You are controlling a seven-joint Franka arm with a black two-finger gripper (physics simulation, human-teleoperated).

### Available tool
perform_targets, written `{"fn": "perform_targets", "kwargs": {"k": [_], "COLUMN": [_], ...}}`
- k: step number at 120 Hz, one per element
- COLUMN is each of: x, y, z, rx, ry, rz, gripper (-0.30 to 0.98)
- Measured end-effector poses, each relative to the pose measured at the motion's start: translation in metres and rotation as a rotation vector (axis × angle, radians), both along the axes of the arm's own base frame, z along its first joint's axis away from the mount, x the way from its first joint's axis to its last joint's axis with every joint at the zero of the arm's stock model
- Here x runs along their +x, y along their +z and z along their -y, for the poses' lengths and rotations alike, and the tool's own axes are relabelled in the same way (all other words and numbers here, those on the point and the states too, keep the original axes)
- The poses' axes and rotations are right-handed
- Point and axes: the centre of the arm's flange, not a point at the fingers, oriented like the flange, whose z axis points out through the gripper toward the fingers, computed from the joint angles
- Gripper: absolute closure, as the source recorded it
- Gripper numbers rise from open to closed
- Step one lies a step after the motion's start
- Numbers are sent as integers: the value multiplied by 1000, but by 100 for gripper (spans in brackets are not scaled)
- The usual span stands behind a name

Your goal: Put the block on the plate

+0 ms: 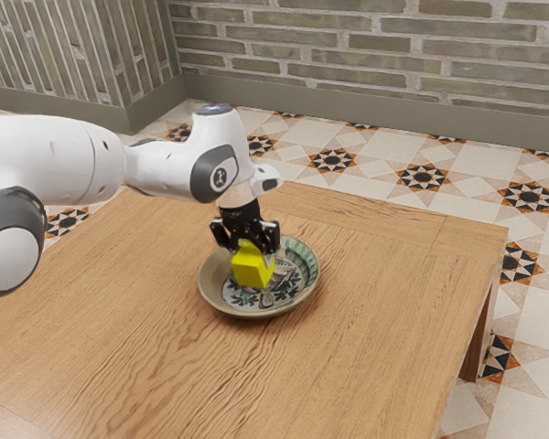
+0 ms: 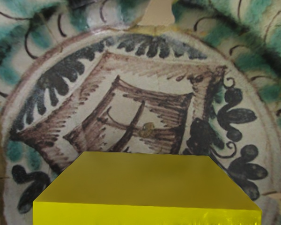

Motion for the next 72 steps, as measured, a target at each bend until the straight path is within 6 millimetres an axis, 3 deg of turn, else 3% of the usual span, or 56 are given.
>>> {"fn": "perform_targets", "kwargs": {"k": [12, 19, 36, 44, 52, 59, 72], "x": [8, 10, 11, 15, 10, -5, -52], "y": [-11, -13, -6, 27, 72, 123, 198], "z": [6, 5, 1, -1, -1, -4, -7], "rx": [-18, -24, -31, -35, -42, -29, 20], "ry": [3, 5, 7, 0, -15, -39, -91], "rz": [-7, -8, -3, 31, 60, 83, 100], "gripper": [30, 24, 12, 9, 6, 5, 3]}}
